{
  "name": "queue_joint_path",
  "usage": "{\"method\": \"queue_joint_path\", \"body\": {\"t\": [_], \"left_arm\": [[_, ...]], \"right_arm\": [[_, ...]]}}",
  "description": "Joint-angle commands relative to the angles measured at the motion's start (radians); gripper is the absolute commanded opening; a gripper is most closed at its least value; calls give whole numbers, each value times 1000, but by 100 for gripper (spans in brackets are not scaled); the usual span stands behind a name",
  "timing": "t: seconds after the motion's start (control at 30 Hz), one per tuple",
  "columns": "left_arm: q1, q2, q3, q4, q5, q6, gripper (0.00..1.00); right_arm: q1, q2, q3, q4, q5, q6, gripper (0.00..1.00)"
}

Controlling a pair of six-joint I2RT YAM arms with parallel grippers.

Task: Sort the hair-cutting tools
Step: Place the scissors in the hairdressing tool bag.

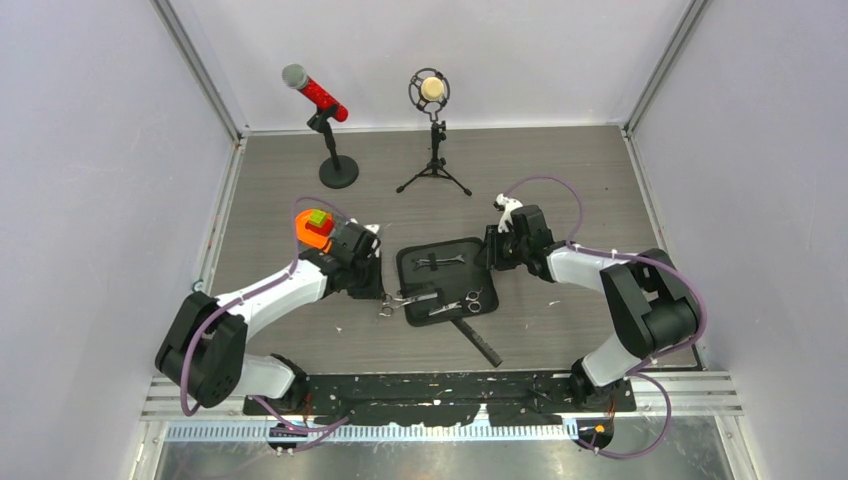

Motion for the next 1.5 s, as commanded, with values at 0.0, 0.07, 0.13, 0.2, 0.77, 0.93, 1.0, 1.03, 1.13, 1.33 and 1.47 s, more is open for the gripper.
{"method": "queue_joint_path", "body": {"t": [0.0,0.07,0.13,0.2,0.77,0.93,1.0,1.03,1.13,1.33,1.47], "left_arm": [[-3,-19,41,22,56,69,0],[-3,-18,52,14,64,91,0],[-2,-16,61,11,74,112,0],[-3,-10,71,1,89,125,0],[-48,-60,-52,146,68,-216,0],[-38,-109,-62,170,18,-267,0],[-29,-82,-25,169,11,-251,0],[-22,-60,-5,177,14,-243,0],[-12,4,52,191,65,-220,0],[-12,22,36,179,72,-193,0],[-12,2,8,186,74,-200,0]], "right_arm": [[31,31,33,36,-15,-29,30],[33,41,38,28,-24,-42,24],[40,43,39,15,-30,-59,16],[49,39,38,1,-36,-80,9],[89,-40,-101,127,51,160,5],[88,-108,-195,181,144,271,5],[88,-136,-211,188,188,296,5],[88,-150,-215,189,201,312,5],[88,-167,-211,181,219,322,12],[85,-234,-188,55,175,282,47],[85,-299,-203,-50,174,242,51]]}}
